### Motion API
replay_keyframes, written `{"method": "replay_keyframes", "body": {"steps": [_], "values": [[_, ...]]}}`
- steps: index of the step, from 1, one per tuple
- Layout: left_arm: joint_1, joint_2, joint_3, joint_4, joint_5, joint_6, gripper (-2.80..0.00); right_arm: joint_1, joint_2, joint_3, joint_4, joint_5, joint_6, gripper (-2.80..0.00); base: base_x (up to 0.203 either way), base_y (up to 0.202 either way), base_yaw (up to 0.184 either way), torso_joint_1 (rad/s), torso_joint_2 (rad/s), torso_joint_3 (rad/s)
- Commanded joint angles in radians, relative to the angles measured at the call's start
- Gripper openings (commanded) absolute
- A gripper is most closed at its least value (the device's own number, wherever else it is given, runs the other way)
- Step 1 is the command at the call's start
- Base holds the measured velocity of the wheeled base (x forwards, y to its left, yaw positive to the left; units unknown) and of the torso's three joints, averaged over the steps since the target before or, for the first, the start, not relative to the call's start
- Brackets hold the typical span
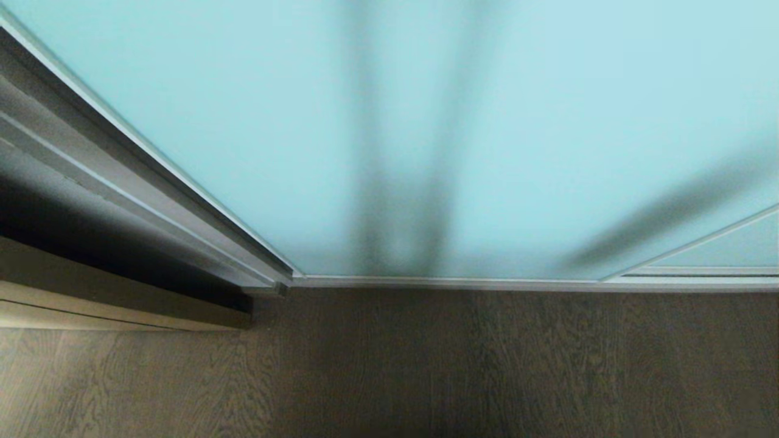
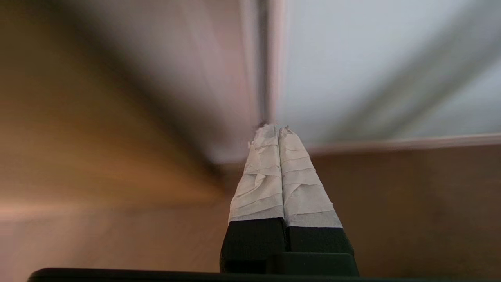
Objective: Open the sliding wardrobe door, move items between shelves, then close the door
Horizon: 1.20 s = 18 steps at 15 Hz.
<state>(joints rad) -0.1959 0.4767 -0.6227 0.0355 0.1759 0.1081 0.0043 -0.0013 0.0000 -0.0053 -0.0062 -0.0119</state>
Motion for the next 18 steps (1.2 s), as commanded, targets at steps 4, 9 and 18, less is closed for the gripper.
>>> {"method": "replay_keyframes", "body": {"steps": [4, 9, 18], "values": [[0.082, -0.197, 0.173, 0.046, 0.156, -0.071, -2.8, -0.001, 0.0, 0.0, -0.001, 0.0, 0.0, -2.8, 0.0, 0.0, 0.0, 0.0, 0.0, 0.0], [0.231, -0.26, 0.278, 0.028, -0.033, -0.066, -2.8, 0.0, 0.0, 0.0, -0.001, 0.0, 0.0, -2.8, 0.0, 0.0, 0.0, 0.0, 0.0, 0.0], [0.215, -0.475, 0.622, -0.019, -0.167, -0.044, -2.8, 0.0, 0.0, 0.0, -0.001, 0.0, 0.0, -2.8, 0.0, 0.0, 0.0, 0.0, 0.0, 0.0]]}}
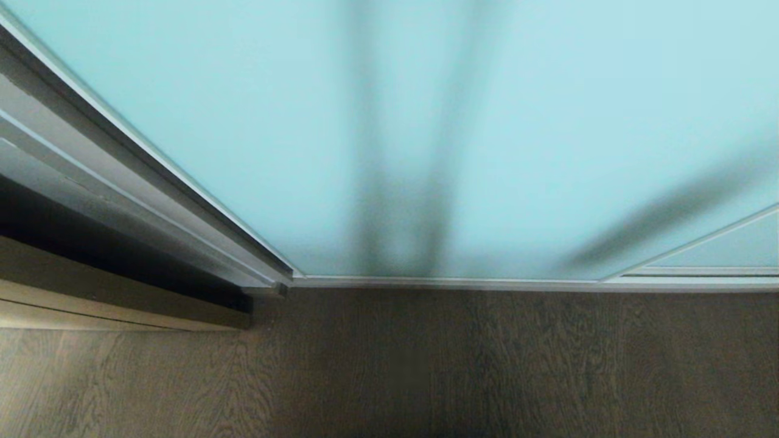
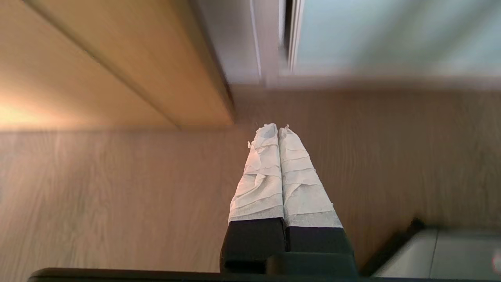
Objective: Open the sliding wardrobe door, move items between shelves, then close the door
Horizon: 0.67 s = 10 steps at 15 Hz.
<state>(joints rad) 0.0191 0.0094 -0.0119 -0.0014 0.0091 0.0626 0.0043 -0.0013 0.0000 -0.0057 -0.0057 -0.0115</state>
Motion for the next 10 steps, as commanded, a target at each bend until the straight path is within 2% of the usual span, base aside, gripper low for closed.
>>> {"method": "replay_keyframes", "body": {"steps": [1, 10], "values": [[-0.001, -0.008, 0.011, 0.015, 0.0, -0.002, -2.8, 0.0, 0.0, 0.0, 0.0, 0.0, -0.001, -2.8, 0.0, 0.0, 0.0, 0.0, 0.0, 0.0], [-0.001, -0.009, 0.013, 0.008, -0.003, -0.02, -2.8, 0.0, -0.001, 0.0, 0.0, 0.0, -0.001, -2.8, 0.0, 0.0, 0.0, 0.0, 0.0, 0.0]]}}
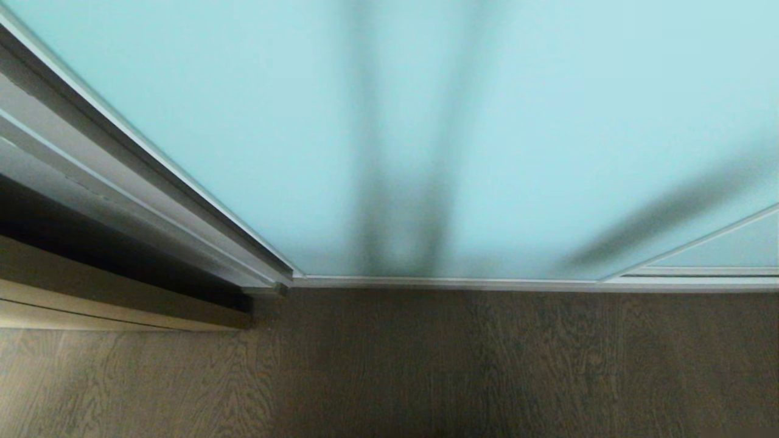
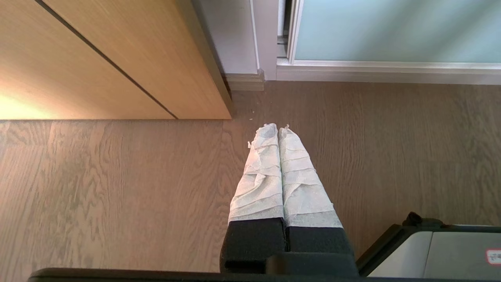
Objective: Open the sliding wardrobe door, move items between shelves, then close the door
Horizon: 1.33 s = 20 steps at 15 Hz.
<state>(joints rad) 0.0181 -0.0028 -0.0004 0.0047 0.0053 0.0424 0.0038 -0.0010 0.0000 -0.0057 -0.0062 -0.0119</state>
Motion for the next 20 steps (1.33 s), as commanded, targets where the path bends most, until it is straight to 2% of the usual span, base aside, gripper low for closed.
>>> {"method": "replay_keyframes", "body": {"steps": [1, 11, 13, 20], "values": [[0.0, 0.003, 0.002, 0.001, 0.001, 0.001, -2.8, 0.001, -0.001, 0.0, 0.0, 0.0, 0.0, -2.8, 0.0, 0.0, 0.0, 0.0, 0.0, 0.0], [0.0, 0.003, 0.002, 0.001, 0.001, 0.001, -2.8, 0.001, -0.001, 0.0, 0.0, 0.0, 0.001, -2.8, 0.0, 0.0, 0.0, 0.0, 0.0, 0.0], [0.0, 0.003, 0.002, 0.001, 0.001, 0.001, -2.8, 0.001, -0.001, 0.0, 0.0, -0.001, 0.033, -2.8, 0.0, 0.0, 0.0, 0.0, 0.0, 0.0], [0.0, 0.003, 0.002, 0.001, 0.001, 0.001, -2.8, 0.001, -0.001, 0.0, -0.003, -0.001, 0.036, -2.8, 0.0, 0.0, 0.0, 0.0, 0.0, 0.0]]}}
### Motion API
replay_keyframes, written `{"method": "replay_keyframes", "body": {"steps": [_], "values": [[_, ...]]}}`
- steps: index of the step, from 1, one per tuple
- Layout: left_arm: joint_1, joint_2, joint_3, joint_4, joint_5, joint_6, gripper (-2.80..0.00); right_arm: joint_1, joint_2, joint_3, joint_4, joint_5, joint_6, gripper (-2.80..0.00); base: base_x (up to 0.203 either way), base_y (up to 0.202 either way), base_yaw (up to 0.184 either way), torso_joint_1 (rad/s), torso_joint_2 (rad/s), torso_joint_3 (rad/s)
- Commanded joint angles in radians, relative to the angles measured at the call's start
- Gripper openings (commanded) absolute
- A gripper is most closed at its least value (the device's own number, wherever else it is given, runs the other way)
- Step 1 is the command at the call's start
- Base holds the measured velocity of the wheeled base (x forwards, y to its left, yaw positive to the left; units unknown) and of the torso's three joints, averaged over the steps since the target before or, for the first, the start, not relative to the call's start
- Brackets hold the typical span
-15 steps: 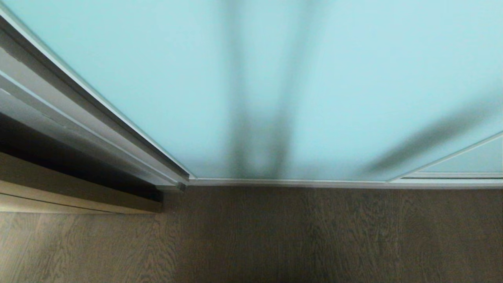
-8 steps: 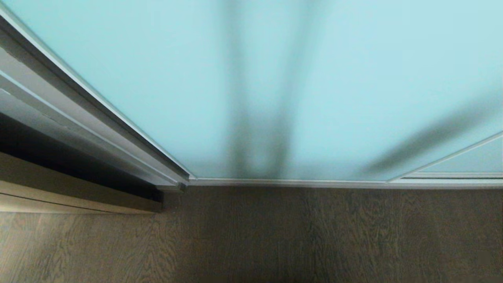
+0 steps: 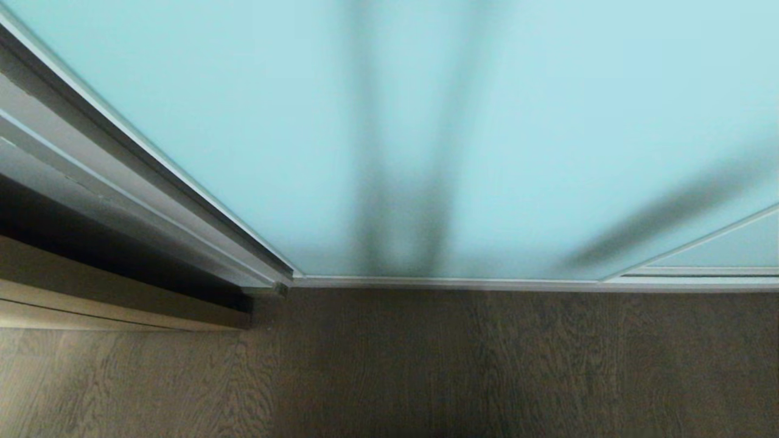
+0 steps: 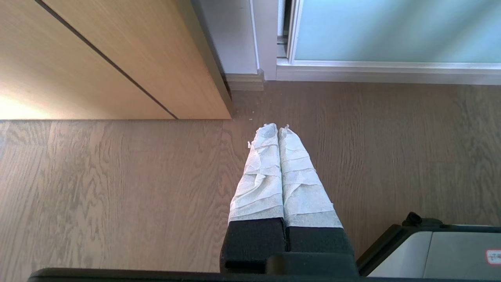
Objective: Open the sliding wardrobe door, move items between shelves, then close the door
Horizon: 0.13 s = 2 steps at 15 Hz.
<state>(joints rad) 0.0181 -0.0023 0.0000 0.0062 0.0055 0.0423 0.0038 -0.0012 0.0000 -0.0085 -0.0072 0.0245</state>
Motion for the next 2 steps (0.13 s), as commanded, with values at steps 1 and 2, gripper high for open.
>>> {"method": "replay_keyframes", "body": {"steps": [1, 2], "values": [[0.0, 0.004, 0.001, 0.0, 0.001, 0.001, -2.8, 0.0, 0.0, 0.0, -0.001, 0.0, 0.0, -2.8, 0.0, 0.0, 0.0, 0.0, 0.0, 0.0], [0.0, 0.004, 0.002, 0.0, 0.001, 0.001, -2.8, -0.001, 0.0, 0.0, -0.001, 0.0, 0.0, -2.8, 0.0, 0.0, 0.0, 0.0, 0.0, 0.0]]}}
